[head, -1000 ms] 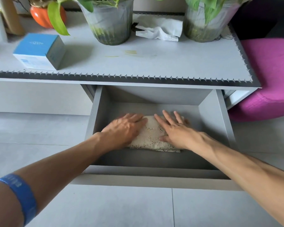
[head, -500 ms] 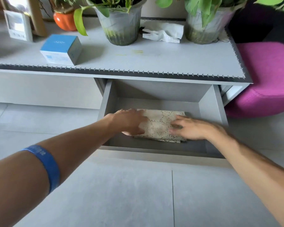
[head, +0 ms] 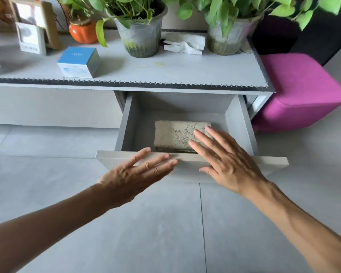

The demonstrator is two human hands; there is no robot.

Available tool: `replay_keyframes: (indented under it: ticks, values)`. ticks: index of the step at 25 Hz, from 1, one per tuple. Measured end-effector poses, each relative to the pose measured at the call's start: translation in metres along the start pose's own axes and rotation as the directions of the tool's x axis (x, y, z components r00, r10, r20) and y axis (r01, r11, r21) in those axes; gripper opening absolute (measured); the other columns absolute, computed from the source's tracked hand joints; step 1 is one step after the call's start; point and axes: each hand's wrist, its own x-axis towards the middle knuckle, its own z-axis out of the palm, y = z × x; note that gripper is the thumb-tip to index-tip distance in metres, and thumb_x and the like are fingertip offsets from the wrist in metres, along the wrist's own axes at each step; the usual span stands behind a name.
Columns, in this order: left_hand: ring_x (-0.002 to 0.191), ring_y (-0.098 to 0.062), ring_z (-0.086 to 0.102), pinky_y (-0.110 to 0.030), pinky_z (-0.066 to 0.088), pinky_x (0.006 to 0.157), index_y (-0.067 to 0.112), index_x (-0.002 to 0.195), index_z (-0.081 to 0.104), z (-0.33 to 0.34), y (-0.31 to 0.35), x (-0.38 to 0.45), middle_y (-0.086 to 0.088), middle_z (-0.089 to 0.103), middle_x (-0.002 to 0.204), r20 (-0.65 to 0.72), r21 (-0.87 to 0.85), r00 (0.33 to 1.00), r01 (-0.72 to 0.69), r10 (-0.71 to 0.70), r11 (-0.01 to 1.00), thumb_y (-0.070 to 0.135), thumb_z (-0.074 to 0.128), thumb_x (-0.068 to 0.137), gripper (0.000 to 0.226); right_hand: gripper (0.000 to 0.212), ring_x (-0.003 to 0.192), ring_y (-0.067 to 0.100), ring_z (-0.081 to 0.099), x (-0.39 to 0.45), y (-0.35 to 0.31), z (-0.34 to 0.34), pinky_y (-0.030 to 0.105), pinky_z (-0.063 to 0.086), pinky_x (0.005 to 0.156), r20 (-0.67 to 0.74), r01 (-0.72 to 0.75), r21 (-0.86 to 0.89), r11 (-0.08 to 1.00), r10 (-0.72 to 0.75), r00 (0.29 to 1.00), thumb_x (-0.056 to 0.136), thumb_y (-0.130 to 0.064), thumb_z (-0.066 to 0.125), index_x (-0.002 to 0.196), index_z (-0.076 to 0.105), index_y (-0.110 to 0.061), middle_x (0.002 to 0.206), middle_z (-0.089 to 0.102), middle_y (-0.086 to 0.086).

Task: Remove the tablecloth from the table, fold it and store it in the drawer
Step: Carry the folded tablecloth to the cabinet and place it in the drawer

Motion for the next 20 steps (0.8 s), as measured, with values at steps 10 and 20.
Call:
replay_keyframes:
  ticks: [10,20]
  values:
    - [0.149,-0.033,0.011,-0.056,0.019,0.117,0.018,0.154,0.017,0.048,-0.035,0.002,-0.013,0.008,0.162,0.101,-0.017,0.983,0.156,-0.154,0.988,0.024,0.060,0.081,0.085,0.090,0.152,0.028,0.012,-0.021,0.003,0.055,0.054,0.022,0.118,0.138,-0.137,-0.145,0.980,0.157,0.978,0.082,-0.040,0.069,0.156,0.021,-0.023,0.165,0.013,0.005]
    - [0.148,-0.027,-0.012,-0.050,0.008,0.121,0.008,0.154,0.002,0.088,-0.102,0.065,-0.010,-0.017,0.161,0.107,0.225,0.978,0.150,-0.177,0.963,0.016,0.036,0.087,0.076,0.087,0.152,0.023,0.003,0.050,0.061,0.081,0.055,0.016,0.119,0.207,-0.196,-0.305,0.932,0.266,0.942,0.084,-0.015,0.059,0.157,0.013,-0.020,0.165,-0.003,-0.004]
